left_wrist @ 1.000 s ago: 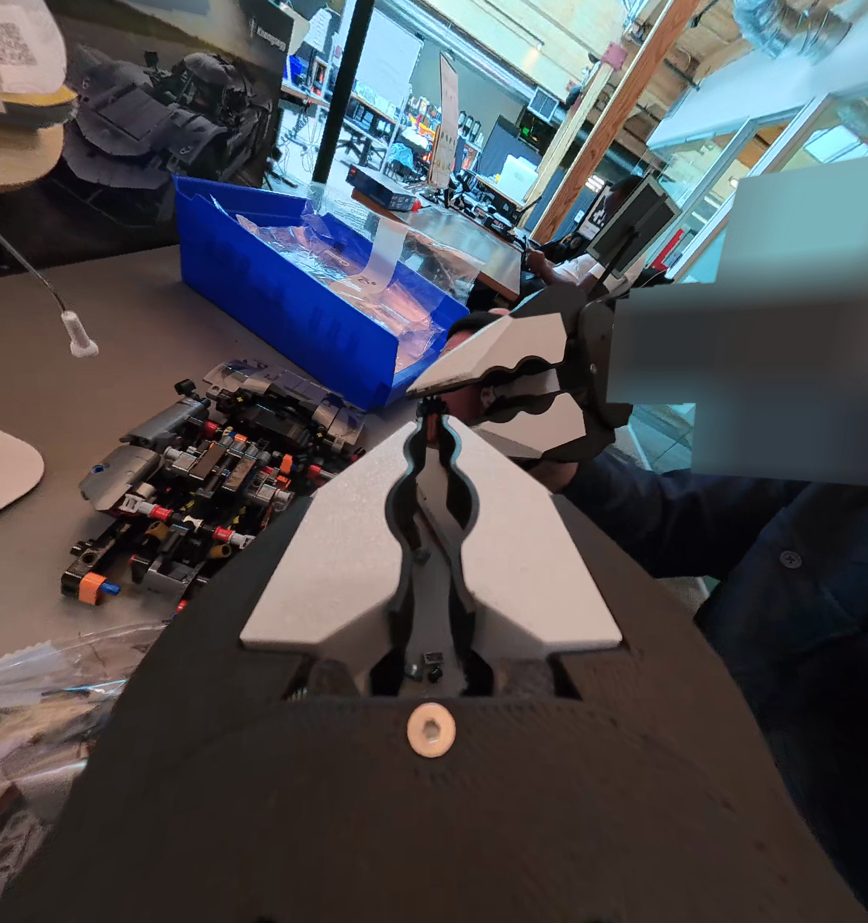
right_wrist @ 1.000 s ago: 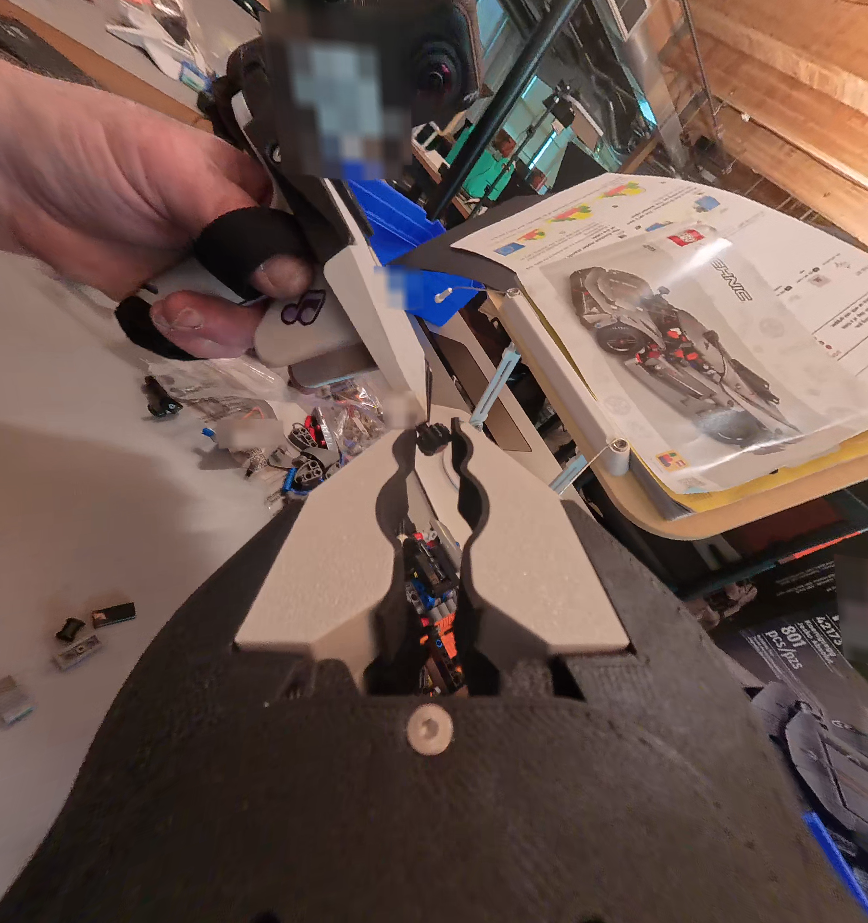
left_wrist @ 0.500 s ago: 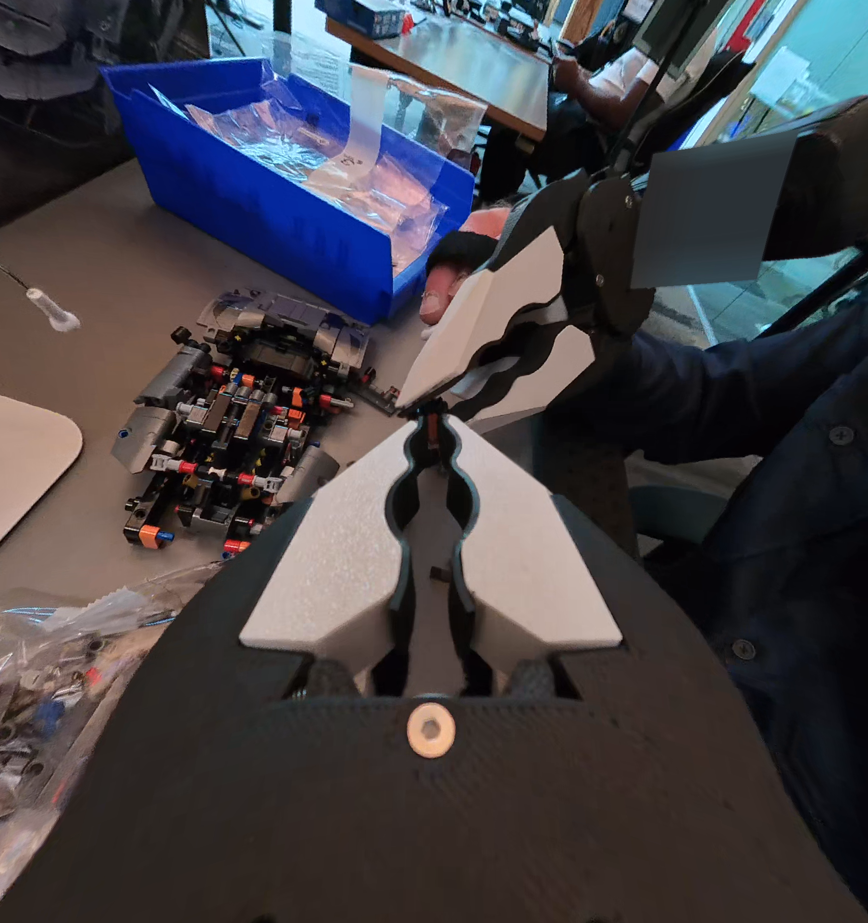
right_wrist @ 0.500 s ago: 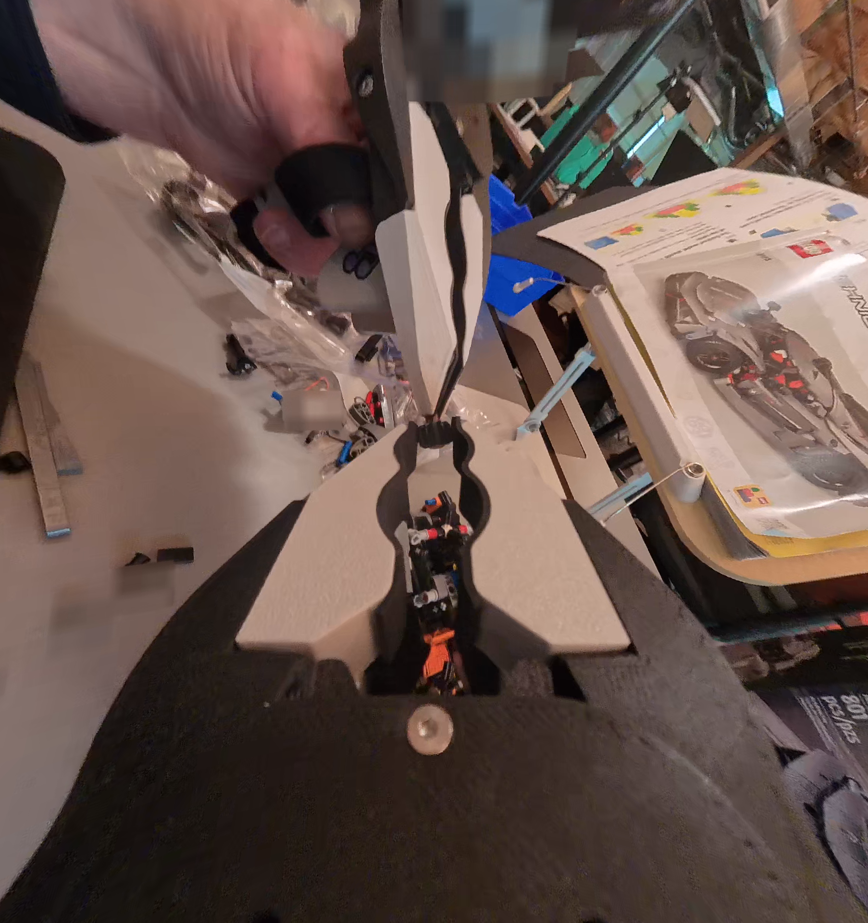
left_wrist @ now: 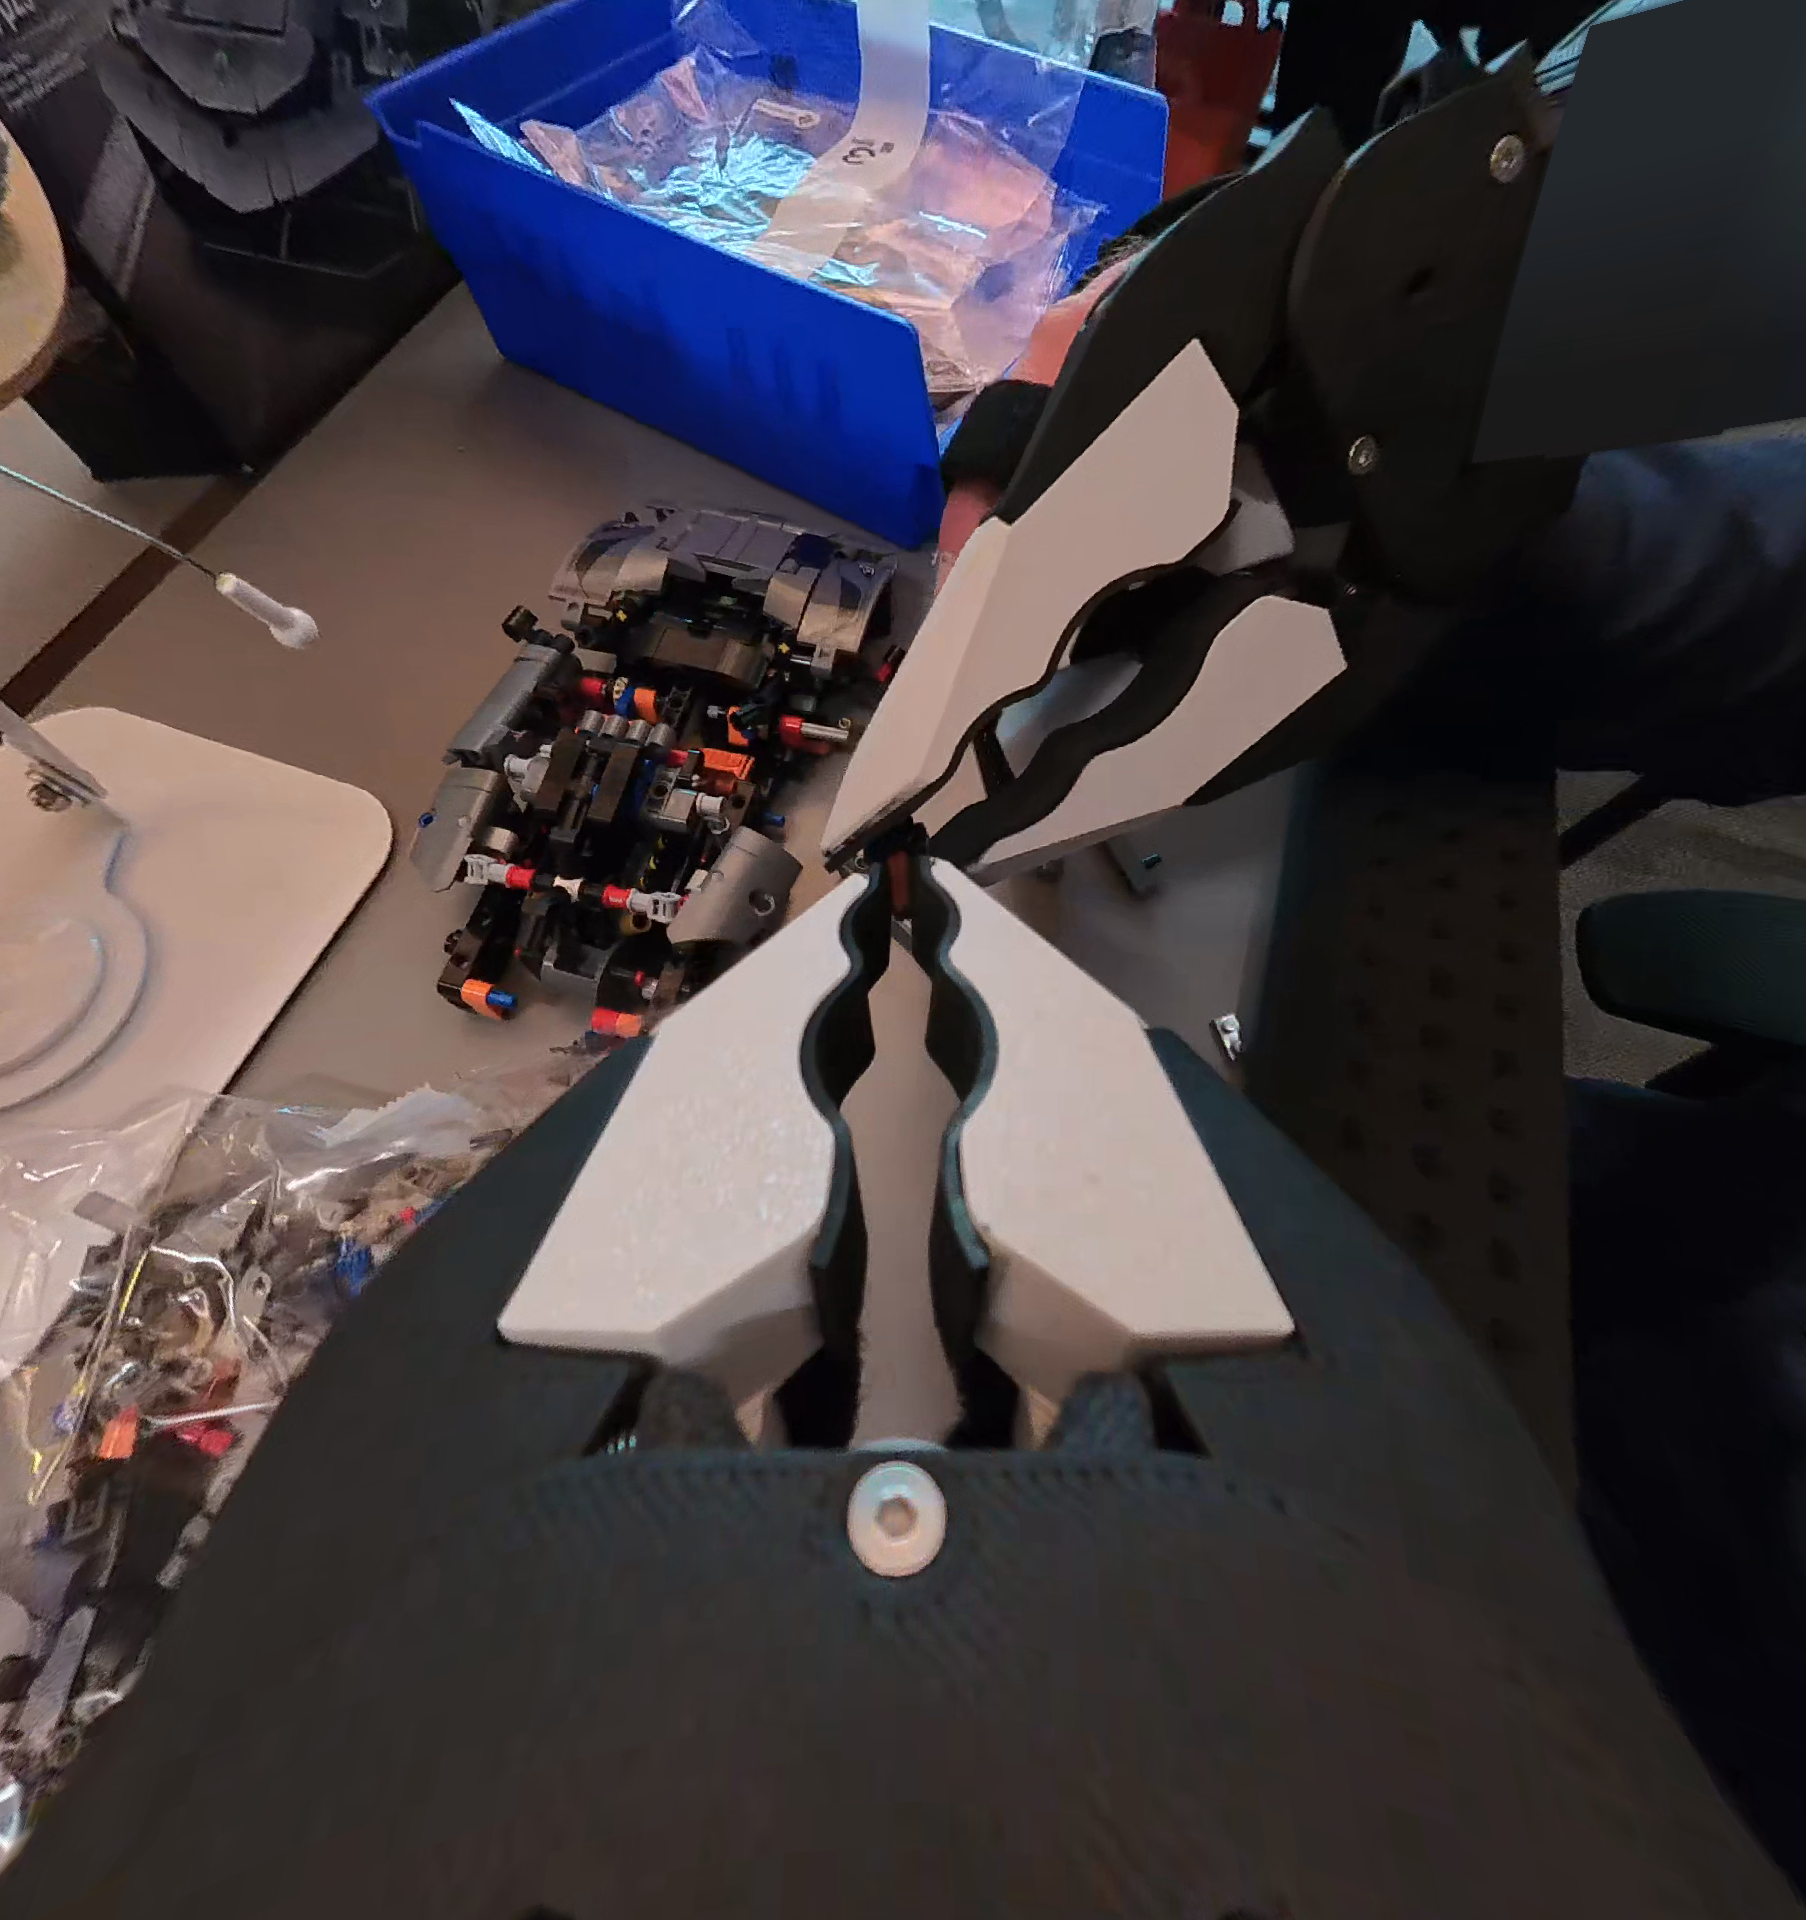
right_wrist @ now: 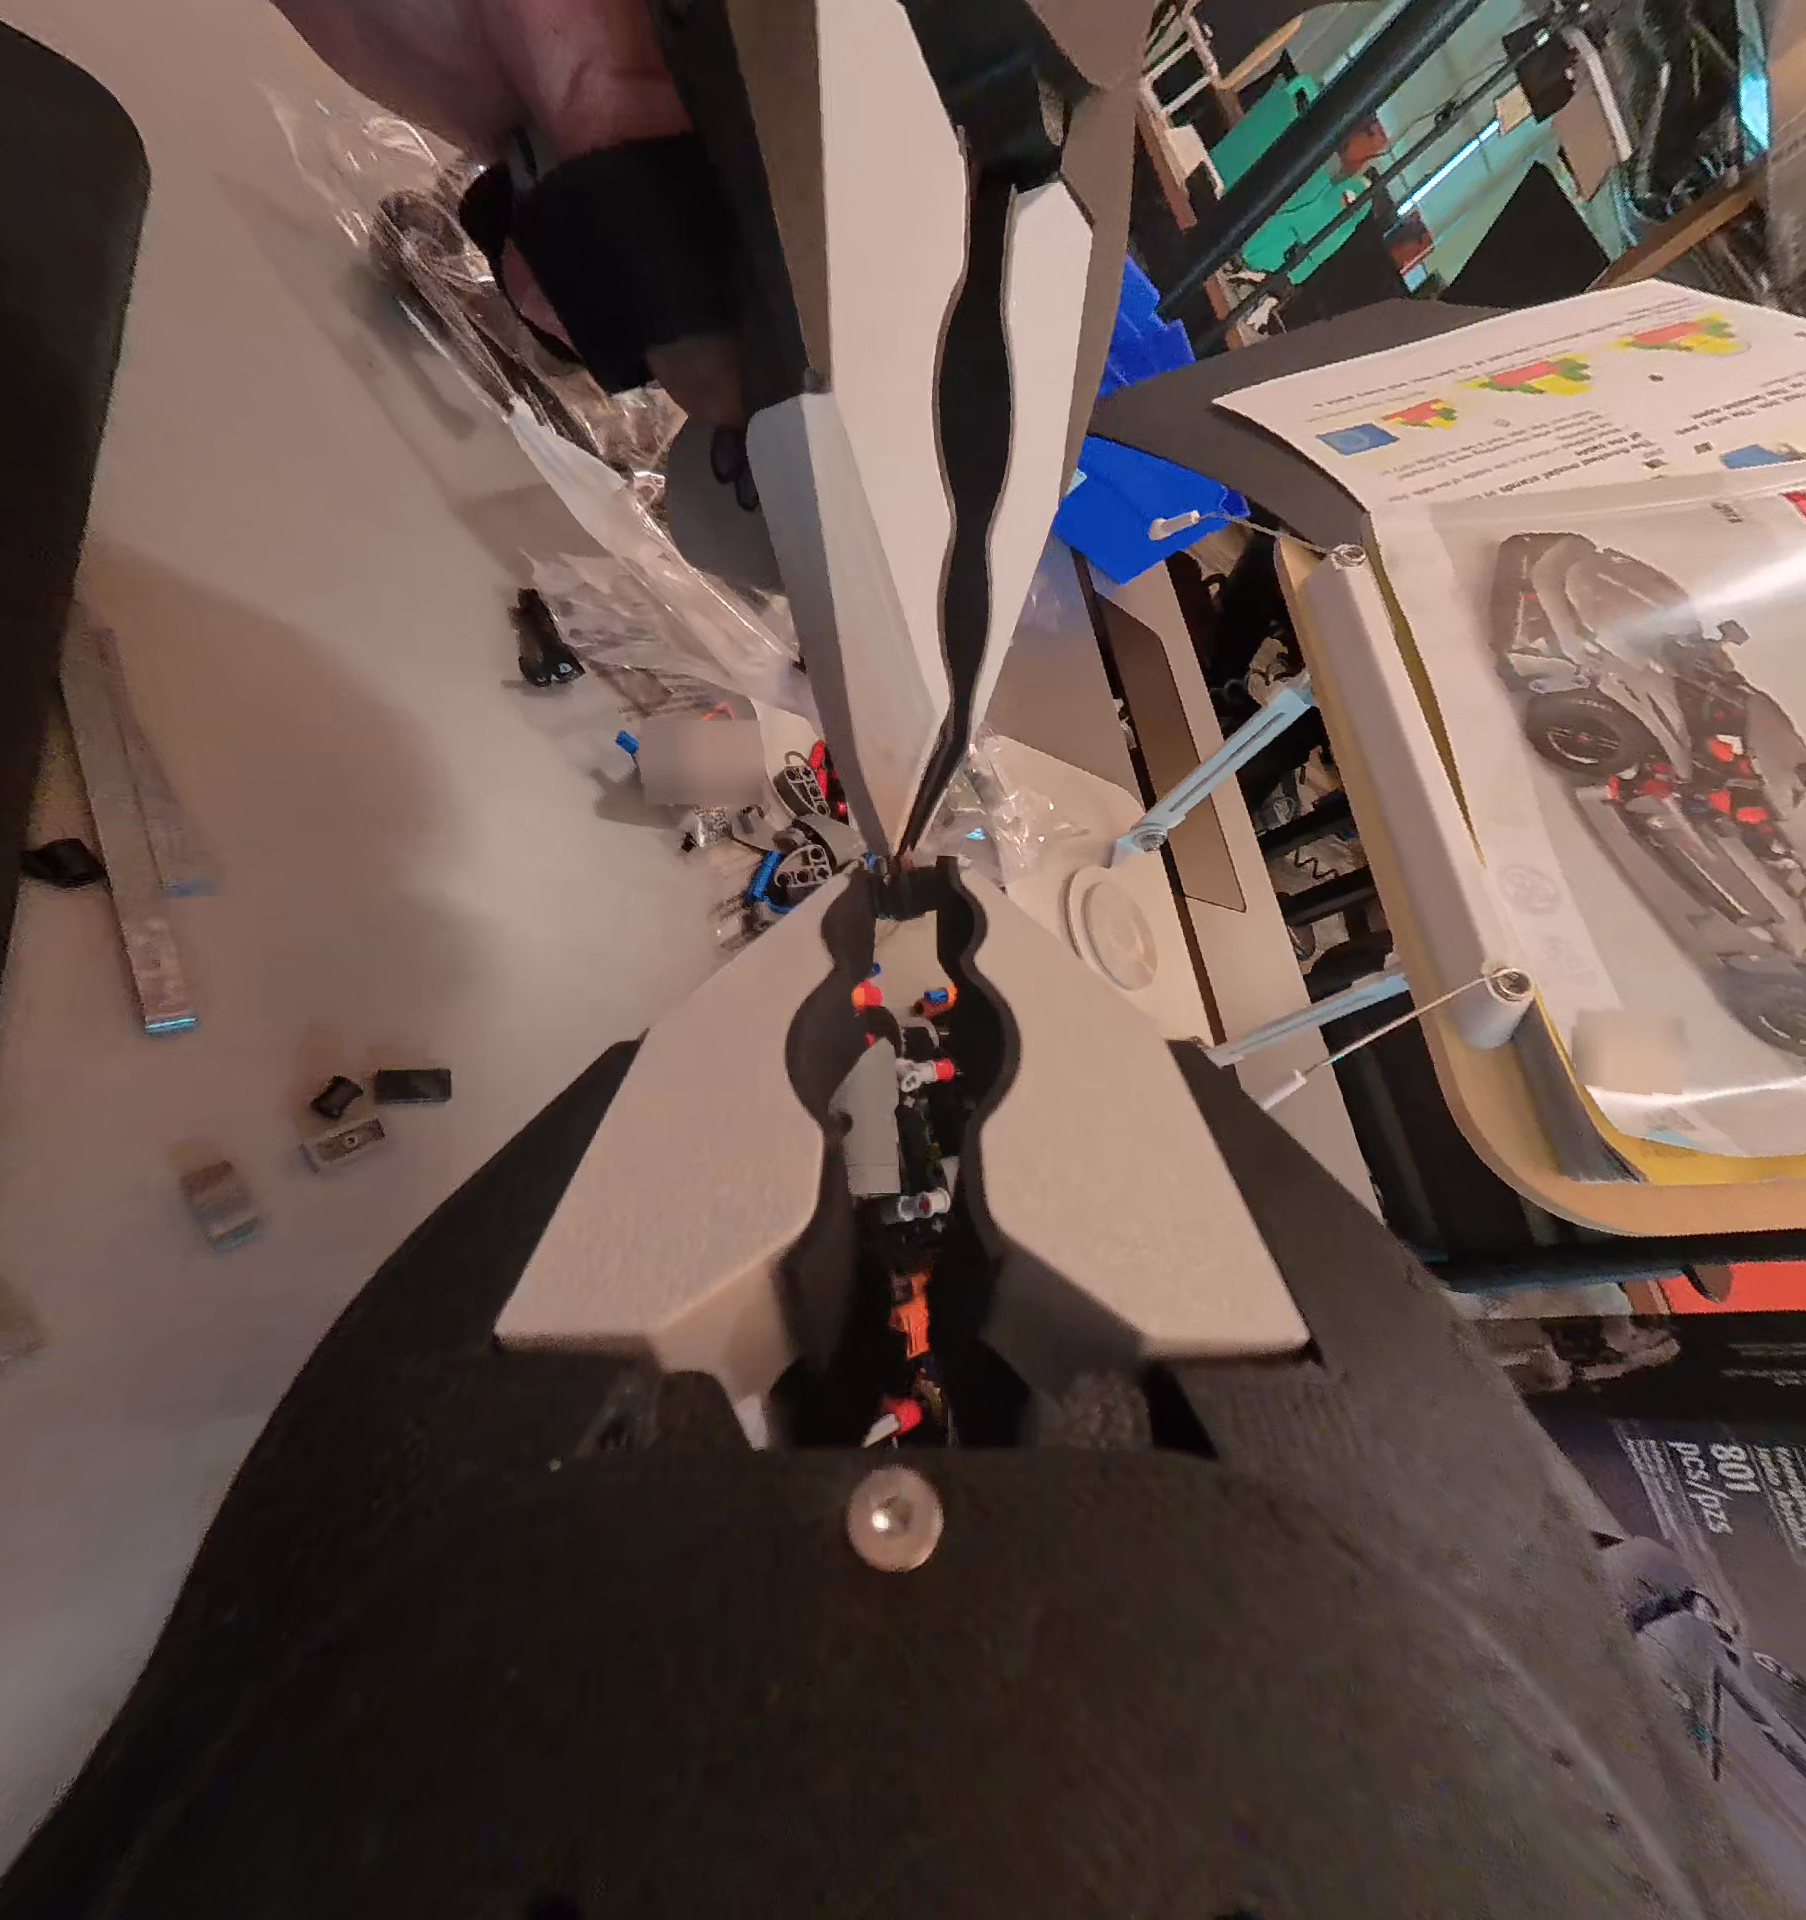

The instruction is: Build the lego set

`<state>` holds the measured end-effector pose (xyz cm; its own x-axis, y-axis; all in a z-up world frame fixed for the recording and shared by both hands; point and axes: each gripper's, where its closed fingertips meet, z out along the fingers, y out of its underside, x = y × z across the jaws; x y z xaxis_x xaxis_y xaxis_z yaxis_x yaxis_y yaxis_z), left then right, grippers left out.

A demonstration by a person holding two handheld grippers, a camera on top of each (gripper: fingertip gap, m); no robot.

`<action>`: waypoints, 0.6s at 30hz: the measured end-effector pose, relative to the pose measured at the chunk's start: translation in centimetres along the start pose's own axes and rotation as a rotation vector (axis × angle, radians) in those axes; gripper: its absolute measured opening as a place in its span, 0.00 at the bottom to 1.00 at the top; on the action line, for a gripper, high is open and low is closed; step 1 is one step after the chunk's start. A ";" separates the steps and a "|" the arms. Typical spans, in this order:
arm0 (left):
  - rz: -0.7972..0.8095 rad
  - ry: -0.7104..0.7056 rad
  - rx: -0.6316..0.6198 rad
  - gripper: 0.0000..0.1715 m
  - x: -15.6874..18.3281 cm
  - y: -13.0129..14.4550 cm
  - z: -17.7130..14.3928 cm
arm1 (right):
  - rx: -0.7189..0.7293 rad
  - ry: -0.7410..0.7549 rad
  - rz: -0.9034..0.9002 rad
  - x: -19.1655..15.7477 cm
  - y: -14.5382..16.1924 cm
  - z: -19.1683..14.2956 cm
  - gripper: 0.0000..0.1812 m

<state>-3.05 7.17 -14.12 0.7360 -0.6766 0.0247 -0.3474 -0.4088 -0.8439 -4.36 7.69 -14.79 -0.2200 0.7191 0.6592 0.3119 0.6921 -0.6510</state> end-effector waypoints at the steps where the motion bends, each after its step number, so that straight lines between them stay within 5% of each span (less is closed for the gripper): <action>1: -0.007 -0.007 0.002 0.01 0.1 0.1 -0.1 | -0.002 -0.003 -0.012 -0.1 0.0 0.0 0.06; 15: -0.072 0.037 0.006 0.01 1.6 0.6 -0.9 | 0.010 -0.015 -0.053 -1.4 -0.8 -0.8 0.06; 18: -0.104 0.058 0.010 0.00 1.5 0.9 -1.4 | -0.097 0.034 -0.093 -0.8 1.5 -0.7 0.05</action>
<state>-3.08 4.92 -14.12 0.7326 -0.6655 0.1428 -0.2651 -0.4722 -0.8407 -3.06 8.15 -16.02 -0.2215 0.6485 0.7283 0.3799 0.7452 -0.5480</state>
